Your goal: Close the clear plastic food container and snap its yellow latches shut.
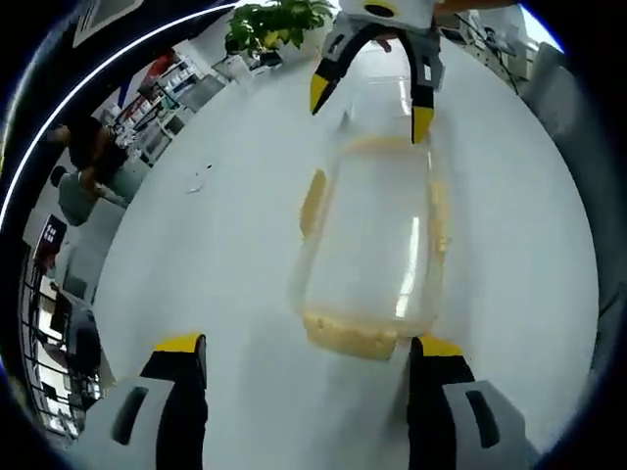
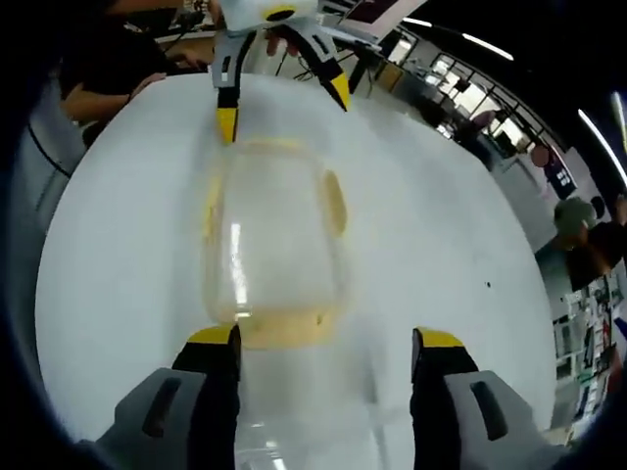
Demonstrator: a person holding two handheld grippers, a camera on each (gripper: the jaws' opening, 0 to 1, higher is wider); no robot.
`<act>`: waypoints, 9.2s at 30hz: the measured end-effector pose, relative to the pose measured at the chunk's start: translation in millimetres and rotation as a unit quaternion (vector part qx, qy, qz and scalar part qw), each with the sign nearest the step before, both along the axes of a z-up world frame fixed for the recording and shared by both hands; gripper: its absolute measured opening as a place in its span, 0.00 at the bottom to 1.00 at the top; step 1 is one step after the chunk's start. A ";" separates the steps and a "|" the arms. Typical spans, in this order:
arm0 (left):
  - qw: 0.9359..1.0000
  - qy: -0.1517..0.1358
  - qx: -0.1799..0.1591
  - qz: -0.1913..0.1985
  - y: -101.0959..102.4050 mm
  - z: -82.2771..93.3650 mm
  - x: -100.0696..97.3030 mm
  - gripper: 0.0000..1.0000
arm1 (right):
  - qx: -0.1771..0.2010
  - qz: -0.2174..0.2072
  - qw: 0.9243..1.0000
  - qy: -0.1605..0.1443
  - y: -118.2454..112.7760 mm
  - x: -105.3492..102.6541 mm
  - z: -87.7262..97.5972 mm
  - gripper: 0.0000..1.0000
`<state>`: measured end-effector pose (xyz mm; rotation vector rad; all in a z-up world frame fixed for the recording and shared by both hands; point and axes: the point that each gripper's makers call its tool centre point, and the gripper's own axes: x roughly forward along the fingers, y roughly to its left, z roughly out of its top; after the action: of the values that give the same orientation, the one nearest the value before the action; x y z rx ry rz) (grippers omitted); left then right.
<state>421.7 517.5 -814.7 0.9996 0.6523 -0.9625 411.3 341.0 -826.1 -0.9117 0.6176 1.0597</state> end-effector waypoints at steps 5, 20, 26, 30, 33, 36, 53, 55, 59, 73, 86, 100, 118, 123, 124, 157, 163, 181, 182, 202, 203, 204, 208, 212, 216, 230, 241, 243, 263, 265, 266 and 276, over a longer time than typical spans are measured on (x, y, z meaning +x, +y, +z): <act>0.997 0.073 0.008 -0.028 -5.6 -11.4 -12.4 0.68 | -0.008 0.053 0.997 0.049 8.7 -9.2 -6.6 0.53; 0.982 0.182 -0.025 -0.036 -11.4 -26.2 -17.3 0.58 | -0.013 0.078 0.992 0.101 15.7 -7.6 -11.7 0.37; 0.979 0.190 0.001 -0.071 -9.3 -27.6 -20.3 0.58 | -0.016 0.078 0.990 0.116 16.1 -9.2 -13.9 0.37; 0.978 0.192 0.013 -0.082 -9.0 -27.5 -21.2 0.55 | -0.021 0.077 0.989 0.125 15.7 -9.0 -14.8 0.37; 0.977 0.193 0.023 -0.092 -7.0 -26.2 -21.2 0.48 | -0.026 0.084 0.988 0.130 15.3 -9.1 -15.7 0.37; 0.977 0.189 0.031 -0.097 -5.2 -24.5 -18.4 0.34 | -0.030 0.080 0.987 0.137 14.9 -9.6 -16.4 0.37; 0.976 0.196 0.040 -0.086 -1.4 -25.1 -19.4 0.34 | -0.078 0.112 0.976 0.167 20.6 -7.3 -19.0 0.39; 0.976 0.196 0.038 -0.087 0.3 -25.0 -19.7 0.34 | -0.087 0.114 0.975 0.169 20.4 -9.4 -19.2 0.39; 0.977 0.195 0.018 -0.088 2.1 -25.1 -19.5 0.34 | -0.093 0.115 0.974 0.171 19.5 -9.3 -20.2 0.39; 0.976 0.197 0.047 -0.081 -0.5 -27.5 -20.4 0.32 | -0.084 0.105 0.976 0.169 18.3 -11.6 -20.2 0.36; 0.971 0.213 0.075 -0.074 7.8 -11.3 -41.9 0.32 | -0.057 0.118 0.975 0.180 26.5 -31.1 1.7 0.35; 0.978 0.191 0.074 -0.048 -3.3 44.3 -64.1 0.32 | -0.032 0.144 0.978 0.146 16.4 -47.5 51.5 0.36; 0.983 0.158 0.052 -0.077 -81.9 80.3 -71.7 0.32 | -0.028 0.112 0.987 0.114 -63.7 -64.6 88.2 0.36; 0.982 0.155 0.052 -0.089 -107.6 81.1 -66.4 0.32 | -0.025 0.100 0.988 0.113 -87.5 -62.8 91.4 0.36; 0.982 0.154 0.051 -0.092 -112.1 81.1 -65.2 0.32 | -0.025 0.097 0.989 0.112 -92.0 -62.5 91.4 0.36; 0.974 0.202 0.043 -0.098 -243.9 42.2 -38.0 0.33 | -0.055 0.080 0.984 0.151 -221.8 -40.9 56.0 0.36; 0.971 0.214 0.050 -0.097 -245.2 32.3 -39.3 0.33 | -0.049 0.083 0.981 0.169 -225.8 -40.1 43.8 0.36; 0.971 0.195 0.075 -0.116 -245.2 28.6 -34.8 0.34 | -0.038 0.079 0.981 0.172 -226.2 -39.7 38.3 0.38; 0.971 0.194 0.075 -0.116 -245.4 28.6 -34.7 0.34 | -0.039 0.079 0.981 0.172 -226.2 -39.7 38.1 0.38; 0.974 0.181 0.063 -0.120 -243.3 24.7 -32.4 0.34 | -0.017 0.052 0.981 0.187 -228.4 -40.2 35.2 0.38; 0.976 0.180 0.060 -0.107 -241.9 24.1 -30.1 0.34 | -0.012 0.043 0.980 0.194 -228.8 -40.6 34.8 0.38; 0.979 0.178 0.061 -0.085 -238.3 23.0 -26.8 0.33 | -0.006 0.034 0.980 0.198 -229.9 -40.5 33.9 0.38; 0.979 0.175 0.061 -0.081 -228.6 22.4 -27.0 0.31 | -0.023 0.022 0.979 0.201 -240.4 -43.5 25.4 0.37; 0.979 0.190 0.068 -0.011 -192.1 25.0 -24.3 0.35 | -0.041 -0.030 0.973 0.223 -260.4 -48.1 15.4 0.44; 0.964 0.235 -0.010 0.120 -174.0 42.3 -20.2 0.40 | -0.019 -0.109 0.968 0.226 -275.8 -37.7 21.3 0.41; 0.740 0.441 -0.320 0.394 -239.9 76.4 -16.1 0.58 | 0.319 -0.401 0.744 0.429 -233.9 -15.9 84.6 0.43; 0.723 0.470 -0.280 0.422 -255.6 52.1 -27.4 0.45 | 0.317 -0.429 0.702 0.471 -226.4 -25.1 63.8 0.38; 0.723 0.470 -0.277 0.423 -257.0 50.5 -28.7 0.41 | 0.304 -0.428 0.709 0.470 -225.8 -25.0 60.3 0.36; 0.776 0.430 -0.199 0.417 -243.7 32.3 -33.5 0.16 | 0.200 -0.406 0.779 0.434 -220.5 -44.8 45.4 0.20; 0.780 0.426 -0.194 0.415 -244.8 33.1 -33.8 0.16 | 0.198 -0.403 0.781 0.434 -220.2 -45.7 45.8 0.19; 0.781 0.425 -0.192 0.414 -244.9 33.2 -33.8 0.15 | 0.196 -0.402 0.782 0.434 -219.9 -46.1 45.9 0.19; 0.777 0.431 -0.194 0.416 -245.6 31.6 -32.0 0.11 | 0.185 -0.405 0.781 0.439 -219.5 -44.4 45.6 0.17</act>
<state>389.7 271.9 -783.1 -0.2196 1.4312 -0.6479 366.9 121.6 -780.5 0.2992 1.3613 0.6990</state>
